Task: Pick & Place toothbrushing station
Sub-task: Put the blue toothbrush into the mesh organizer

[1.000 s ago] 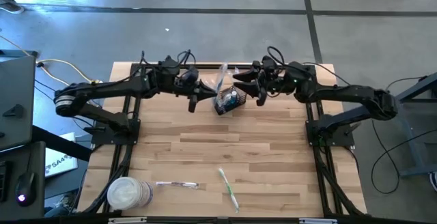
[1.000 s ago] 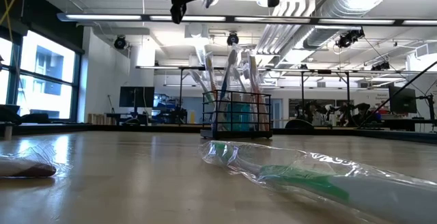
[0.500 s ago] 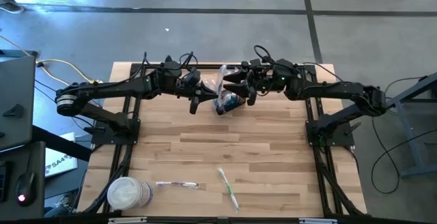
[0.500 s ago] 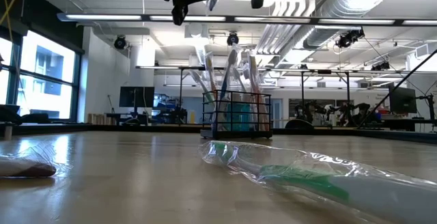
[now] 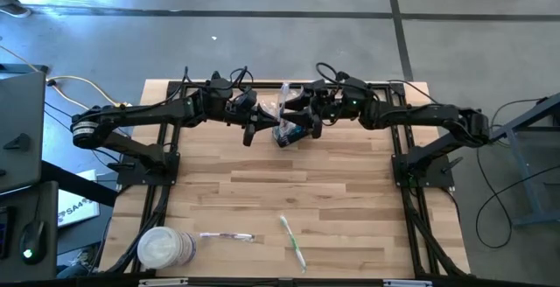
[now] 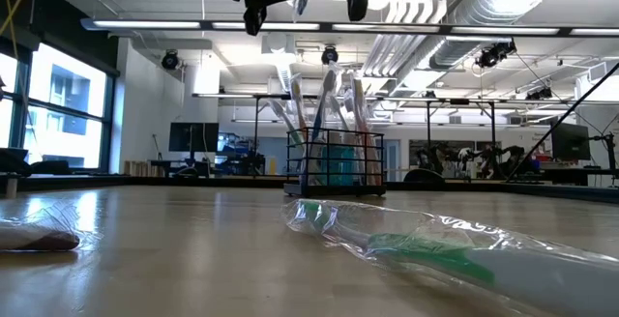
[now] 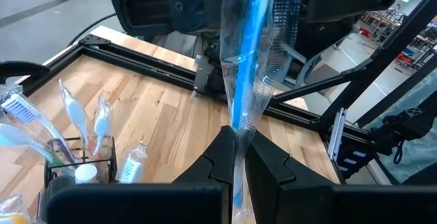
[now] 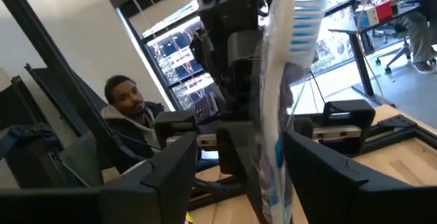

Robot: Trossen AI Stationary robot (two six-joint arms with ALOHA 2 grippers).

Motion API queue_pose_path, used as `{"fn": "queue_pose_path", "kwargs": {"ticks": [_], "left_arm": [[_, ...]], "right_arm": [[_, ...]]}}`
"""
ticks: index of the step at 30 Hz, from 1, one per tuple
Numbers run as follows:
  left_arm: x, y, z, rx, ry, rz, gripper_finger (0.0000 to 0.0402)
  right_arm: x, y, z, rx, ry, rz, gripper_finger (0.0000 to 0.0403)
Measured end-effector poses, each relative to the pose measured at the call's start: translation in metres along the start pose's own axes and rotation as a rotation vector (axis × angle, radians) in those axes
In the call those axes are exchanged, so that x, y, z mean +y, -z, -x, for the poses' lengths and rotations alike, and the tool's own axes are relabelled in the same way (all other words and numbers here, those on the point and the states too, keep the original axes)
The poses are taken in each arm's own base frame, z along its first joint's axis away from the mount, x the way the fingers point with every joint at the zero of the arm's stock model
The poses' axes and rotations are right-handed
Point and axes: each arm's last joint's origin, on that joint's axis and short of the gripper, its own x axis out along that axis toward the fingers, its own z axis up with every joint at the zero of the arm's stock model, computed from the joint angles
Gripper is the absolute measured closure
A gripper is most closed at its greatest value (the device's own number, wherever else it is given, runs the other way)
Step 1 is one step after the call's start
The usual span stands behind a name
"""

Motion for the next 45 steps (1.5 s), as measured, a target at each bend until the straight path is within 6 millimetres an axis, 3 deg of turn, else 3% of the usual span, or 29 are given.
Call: {"fn": "queue_pose_path", "kwargs": {"ticks": [10, 28, 33, 45], "left_arm": [[0.001, 0.000, 0.000, -0.001, -0.002, 0.001, 0.0387], [0.002, 0.002, -0.003, 0.003, -0.015, 0.010, 0.0387], [0.003, 0.003, -0.004, 0.012, -0.017, 0.011, 0.0382], [0.005, 0.004, -0.004, 0.011, -0.074, 0.009, 0.0326]], "right_arm": [[-0.002, 0.003, 0.000, 0.028, 0.035, 0.042, 0.0207], [-0.009, 0.004, 0.001, 0.062, 0.000, 0.070, 0.0386], [-0.009, 0.006, 0.001, 0.077, 0.007, 0.063, 0.0384], [-0.010, 0.007, 0.002, 0.089, 0.018, 0.072, 0.0388]]}}
